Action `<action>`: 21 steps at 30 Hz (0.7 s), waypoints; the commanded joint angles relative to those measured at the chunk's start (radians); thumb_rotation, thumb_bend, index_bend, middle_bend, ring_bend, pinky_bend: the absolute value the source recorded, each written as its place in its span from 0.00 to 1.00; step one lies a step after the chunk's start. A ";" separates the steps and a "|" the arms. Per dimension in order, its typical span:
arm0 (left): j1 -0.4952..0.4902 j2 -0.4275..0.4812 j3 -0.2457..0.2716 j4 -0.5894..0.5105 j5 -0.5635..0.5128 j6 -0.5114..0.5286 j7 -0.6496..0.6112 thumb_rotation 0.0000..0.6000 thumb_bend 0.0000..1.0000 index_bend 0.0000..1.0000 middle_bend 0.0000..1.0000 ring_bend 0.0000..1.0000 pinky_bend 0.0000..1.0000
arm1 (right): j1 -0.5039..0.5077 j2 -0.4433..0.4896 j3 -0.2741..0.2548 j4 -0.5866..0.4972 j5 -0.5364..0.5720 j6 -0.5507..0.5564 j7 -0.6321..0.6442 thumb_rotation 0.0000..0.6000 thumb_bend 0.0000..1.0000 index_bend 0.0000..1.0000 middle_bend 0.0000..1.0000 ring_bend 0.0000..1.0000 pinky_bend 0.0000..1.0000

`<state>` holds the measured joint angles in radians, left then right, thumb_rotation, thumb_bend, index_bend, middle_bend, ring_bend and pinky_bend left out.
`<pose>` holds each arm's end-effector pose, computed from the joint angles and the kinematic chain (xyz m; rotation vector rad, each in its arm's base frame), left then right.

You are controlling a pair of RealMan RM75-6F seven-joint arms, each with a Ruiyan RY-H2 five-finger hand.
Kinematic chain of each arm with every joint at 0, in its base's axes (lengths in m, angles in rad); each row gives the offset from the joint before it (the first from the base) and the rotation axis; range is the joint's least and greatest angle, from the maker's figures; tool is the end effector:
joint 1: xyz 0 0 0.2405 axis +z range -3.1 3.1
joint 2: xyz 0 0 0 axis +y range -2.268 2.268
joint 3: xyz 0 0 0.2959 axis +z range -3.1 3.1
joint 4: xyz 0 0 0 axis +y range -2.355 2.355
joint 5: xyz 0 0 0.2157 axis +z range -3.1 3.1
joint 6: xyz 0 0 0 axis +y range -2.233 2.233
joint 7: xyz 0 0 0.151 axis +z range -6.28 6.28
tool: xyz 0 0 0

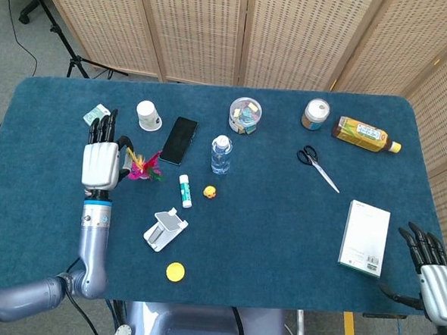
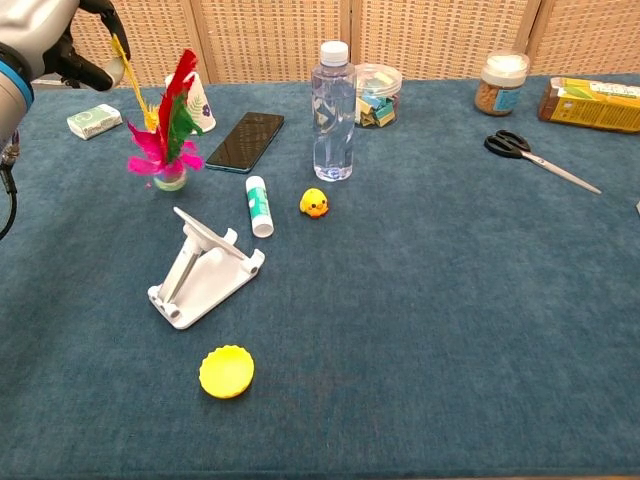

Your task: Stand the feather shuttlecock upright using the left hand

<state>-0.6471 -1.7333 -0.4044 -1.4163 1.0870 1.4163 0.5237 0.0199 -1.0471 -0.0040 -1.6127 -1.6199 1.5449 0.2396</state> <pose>-0.1692 0.3912 0.0224 -1.2354 -0.8056 -1.1124 -0.3487 -0.1569 0.1899 1.3859 -1.0312 1.0457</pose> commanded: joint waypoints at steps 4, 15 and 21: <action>0.039 0.047 0.022 -0.045 0.008 0.023 0.004 1.00 0.48 0.64 0.00 0.00 0.00 | -0.002 0.000 0.000 -0.002 -0.001 0.005 -0.007 1.00 0.00 0.00 0.00 0.00 0.00; 0.069 0.072 0.043 -0.013 -0.009 0.007 -0.031 1.00 0.48 0.64 0.00 0.00 0.00 | -0.003 -0.006 -0.005 -0.009 -0.011 0.006 -0.035 1.00 0.00 0.00 0.00 0.00 0.00; 0.074 0.074 0.046 0.001 -0.010 0.002 -0.049 1.00 0.48 0.64 0.00 0.00 0.00 | -0.003 -0.009 -0.003 -0.008 -0.005 0.003 -0.041 1.00 0.00 0.00 0.00 0.00 0.00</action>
<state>-0.5735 -1.6596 -0.3586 -1.4169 1.0773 1.4188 0.4762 0.0171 -1.0558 -0.0076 -1.6211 -1.6257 1.5481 0.1992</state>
